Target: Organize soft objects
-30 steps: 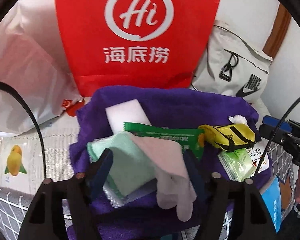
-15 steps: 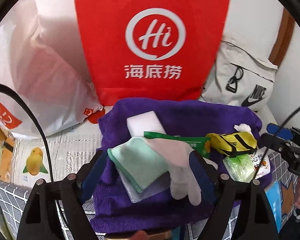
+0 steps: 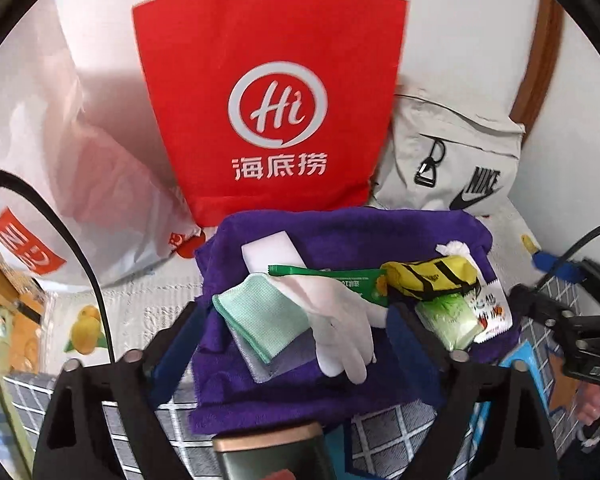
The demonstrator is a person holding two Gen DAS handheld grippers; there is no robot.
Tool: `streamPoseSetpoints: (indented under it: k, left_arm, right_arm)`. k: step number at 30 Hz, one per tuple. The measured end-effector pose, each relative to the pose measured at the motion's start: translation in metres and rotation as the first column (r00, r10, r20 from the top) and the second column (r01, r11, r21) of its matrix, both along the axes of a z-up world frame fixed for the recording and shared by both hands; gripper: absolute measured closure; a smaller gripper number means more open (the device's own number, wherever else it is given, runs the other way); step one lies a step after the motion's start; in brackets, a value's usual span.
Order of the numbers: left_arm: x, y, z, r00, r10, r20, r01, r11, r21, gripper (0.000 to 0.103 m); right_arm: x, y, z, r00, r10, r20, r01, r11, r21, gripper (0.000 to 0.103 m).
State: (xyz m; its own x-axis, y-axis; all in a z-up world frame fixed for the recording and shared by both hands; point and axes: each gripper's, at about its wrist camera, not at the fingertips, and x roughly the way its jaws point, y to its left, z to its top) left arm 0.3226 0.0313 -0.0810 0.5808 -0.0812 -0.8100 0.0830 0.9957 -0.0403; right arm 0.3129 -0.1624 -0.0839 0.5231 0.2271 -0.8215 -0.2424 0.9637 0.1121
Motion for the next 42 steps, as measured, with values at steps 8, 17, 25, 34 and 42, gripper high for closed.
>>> streamPoseSetpoints:
  k: [8,17,25,34,42]
  left_arm:
    - [-0.029,-0.011,0.030,0.997,-0.054,0.055,0.054,0.999,0.009,0.000]
    - [-0.084,-0.014,0.051,0.998,-0.044,0.041,0.043,0.999,0.014,0.000]
    - [-0.161,-0.014,0.059,0.997,0.014,0.074,-0.014,1.000,0.001,0.000]
    - [-0.233,-0.031,0.068,0.990,0.048,0.134,-0.048,0.999,-0.002,0.000]
    - [-0.268,-0.029,0.068,0.987,0.070,0.142,-0.070,0.998,-0.009,0.000]
  right_arm:
    - [-0.051,-0.010,0.031,0.994,-0.076,0.084,0.076,0.997,-0.003,0.000]
    - [-0.104,-0.015,0.037,0.989,-0.148,0.029,0.148,0.989,0.015,0.000]
    - [-0.158,-0.012,0.038,0.984,-0.175,0.015,0.175,0.984,-0.030,0.000]
    - [-0.213,-0.023,0.050,0.983,-0.182,0.035,0.184,0.982,-0.046,0.000]
    - [-0.238,-0.020,0.061,0.984,-0.168,0.061,0.171,0.984,-0.053,0.000]
